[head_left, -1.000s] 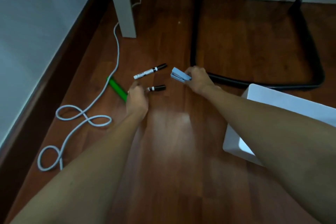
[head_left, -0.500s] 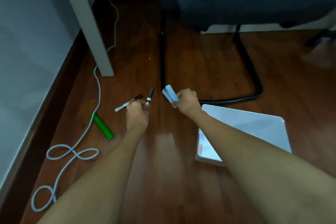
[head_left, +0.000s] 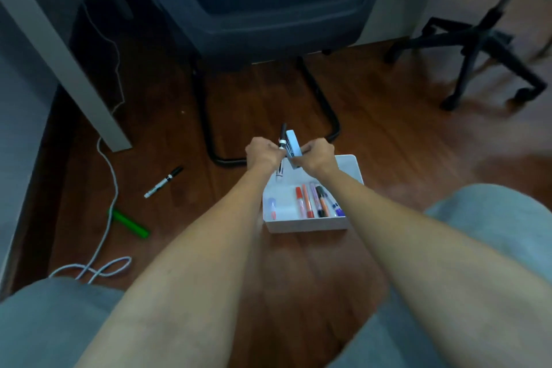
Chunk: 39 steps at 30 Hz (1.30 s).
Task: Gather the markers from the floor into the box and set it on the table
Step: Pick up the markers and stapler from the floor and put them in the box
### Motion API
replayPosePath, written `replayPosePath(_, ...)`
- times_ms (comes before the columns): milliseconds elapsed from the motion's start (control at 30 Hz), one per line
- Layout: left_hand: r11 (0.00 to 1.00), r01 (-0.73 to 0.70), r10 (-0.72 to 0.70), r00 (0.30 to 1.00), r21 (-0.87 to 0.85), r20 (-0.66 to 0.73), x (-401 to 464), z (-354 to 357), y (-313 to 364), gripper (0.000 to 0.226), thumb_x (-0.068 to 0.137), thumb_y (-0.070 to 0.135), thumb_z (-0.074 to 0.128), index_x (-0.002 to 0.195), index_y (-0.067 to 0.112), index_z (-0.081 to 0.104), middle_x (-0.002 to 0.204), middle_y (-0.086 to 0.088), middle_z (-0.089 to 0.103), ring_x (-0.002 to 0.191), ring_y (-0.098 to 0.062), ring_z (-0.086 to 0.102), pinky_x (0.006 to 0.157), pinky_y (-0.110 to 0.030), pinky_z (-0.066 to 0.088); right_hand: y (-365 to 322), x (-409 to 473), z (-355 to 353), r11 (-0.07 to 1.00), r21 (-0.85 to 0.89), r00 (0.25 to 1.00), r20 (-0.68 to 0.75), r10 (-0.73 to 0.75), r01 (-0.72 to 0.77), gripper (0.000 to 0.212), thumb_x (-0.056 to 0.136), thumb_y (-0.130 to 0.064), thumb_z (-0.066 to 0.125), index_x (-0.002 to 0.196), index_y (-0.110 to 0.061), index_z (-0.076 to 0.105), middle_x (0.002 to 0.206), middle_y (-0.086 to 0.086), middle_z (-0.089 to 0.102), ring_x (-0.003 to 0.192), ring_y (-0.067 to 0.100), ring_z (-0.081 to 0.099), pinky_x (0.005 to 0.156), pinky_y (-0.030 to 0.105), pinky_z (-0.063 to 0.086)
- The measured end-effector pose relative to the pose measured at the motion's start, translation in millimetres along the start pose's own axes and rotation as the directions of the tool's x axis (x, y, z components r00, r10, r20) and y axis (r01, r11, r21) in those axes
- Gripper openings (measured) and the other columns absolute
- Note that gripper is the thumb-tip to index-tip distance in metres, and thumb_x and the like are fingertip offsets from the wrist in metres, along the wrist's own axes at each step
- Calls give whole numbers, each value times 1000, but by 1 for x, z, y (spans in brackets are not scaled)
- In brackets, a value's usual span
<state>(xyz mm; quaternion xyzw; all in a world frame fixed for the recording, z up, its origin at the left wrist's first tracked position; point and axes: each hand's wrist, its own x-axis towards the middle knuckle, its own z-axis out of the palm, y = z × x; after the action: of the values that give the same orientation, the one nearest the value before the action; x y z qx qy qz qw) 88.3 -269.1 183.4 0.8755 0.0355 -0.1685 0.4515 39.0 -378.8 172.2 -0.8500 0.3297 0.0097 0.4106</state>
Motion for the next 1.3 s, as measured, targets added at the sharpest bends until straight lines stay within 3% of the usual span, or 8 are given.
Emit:
replayPosePath(167,1000,20,-21,996,17,87,-12,39,-7,13,81,9,74,86,-3,75,88,-15,74,85,-29,72,79,-35,59,36,-6,-9,995,-63,997,10,79,-78,29,80,-19,82,100,2,76,98,18,74,79,25,66,63,30,49)
replayPosePath(300,997,68,-72,991,35,112,-15,43,-30,18,82,14,74,83,-4,75,88,-17,75,76,-24,67,78,-32,56,54,-10,7,987,-135,995,32,92,-87,24,80,-20,82,74,-2,66,75,13,61,75,29,62,61,31,51)
replayPosePath(500,987,134,-125,986,-84,109,-7,10,-53,28,82,26,78,89,-1,79,95,-16,78,91,-25,75,94,-35,58,35,-7,28,988,-152,999,26,22,-18,44,80,-28,82,112,0,71,111,16,72,100,32,70,88,37,57)
replayPosePath(667,972,163,-169,985,-172,-22,16,-38,-69,20,84,24,76,77,6,77,89,-16,79,86,-26,77,92,-34,60,-16,12,48,985,-142,993,80,-91,102,32,82,-26,81,106,-5,74,107,15,72,96,32,70,85,35,58)
replayPosePath(833,946,224,-266,950,-233,-165,43,-107,-125,20,87,18,74,89,-2,77,100,-21,76,98,-35,73,95,-40,58,-65,26,104,957,-120,950,206,-235,263,15,85,-21,77,97,-11,77,109,14,74,105,28,70,99,33,54)
replayPosePath(933,923,273,-349,890,-271,-291,51,-146,-170,25,88,17,72,98,-5,76,88,-15,72,85,-27,73,88,-26,56,-85,32,153,921,-123,900,293,-322,370,10,88,-18,73,95,-13,78,109,13,74,104,27,70,98,34,55)
replayPosePath(1133,849,393,-519,741,-353,-426,65,-186,-262,18,87,18,73,74,6,70,94,-20,74,102,-34,73,96,-37,56,-98,44,258,824,-183,795,438,-420,536,12,90,-16,71,99,-14,78,109,12,73,103,27,70,93,33,56)
replayPosePath(1300,837,437,-547,659,-329,-516,74,-179,-329,33,83,26,78,105,1,74,113,-19,73,108,-32,68,96,-35,52,-93,51,324,694,-252,700,518,-492,675,30,91,-14,66,120,-16,70,128,13,64,118,34,63,102,40,51)
